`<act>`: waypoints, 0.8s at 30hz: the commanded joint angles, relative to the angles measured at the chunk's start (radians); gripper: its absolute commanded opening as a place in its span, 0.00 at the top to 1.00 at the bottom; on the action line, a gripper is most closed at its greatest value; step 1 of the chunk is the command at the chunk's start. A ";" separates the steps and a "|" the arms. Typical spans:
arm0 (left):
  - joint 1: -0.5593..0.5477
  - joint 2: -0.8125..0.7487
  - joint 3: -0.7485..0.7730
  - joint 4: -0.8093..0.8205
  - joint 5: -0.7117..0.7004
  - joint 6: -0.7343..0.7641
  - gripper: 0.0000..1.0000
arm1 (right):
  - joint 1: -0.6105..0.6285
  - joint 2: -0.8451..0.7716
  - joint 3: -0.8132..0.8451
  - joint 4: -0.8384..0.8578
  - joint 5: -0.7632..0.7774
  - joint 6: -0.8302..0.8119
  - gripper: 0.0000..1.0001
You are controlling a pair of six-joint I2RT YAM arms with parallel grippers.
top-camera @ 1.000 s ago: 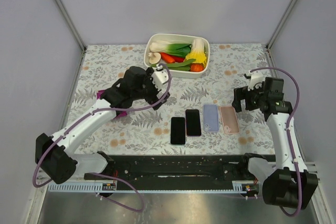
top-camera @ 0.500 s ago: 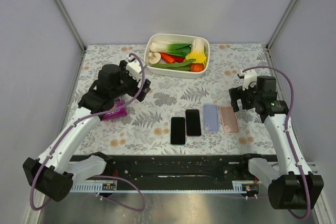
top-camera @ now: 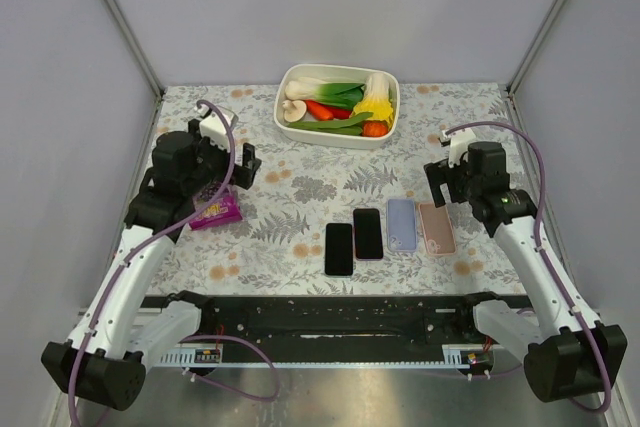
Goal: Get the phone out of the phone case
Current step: Reset both arms
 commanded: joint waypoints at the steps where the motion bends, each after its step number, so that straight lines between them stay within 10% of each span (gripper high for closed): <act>1: 0.021 -0.056 -0.023 0.060 -0.002 -0.053 0.01 | 0.027 -0.010 -0.018 0.092 0.123 0.049 0.01; 24: 0.090 -0.208 -0.071 0.075 -0.197 -0.200 0.01 | 0.037 -0.145 -0.101 0.248 0.293 0.144 0.01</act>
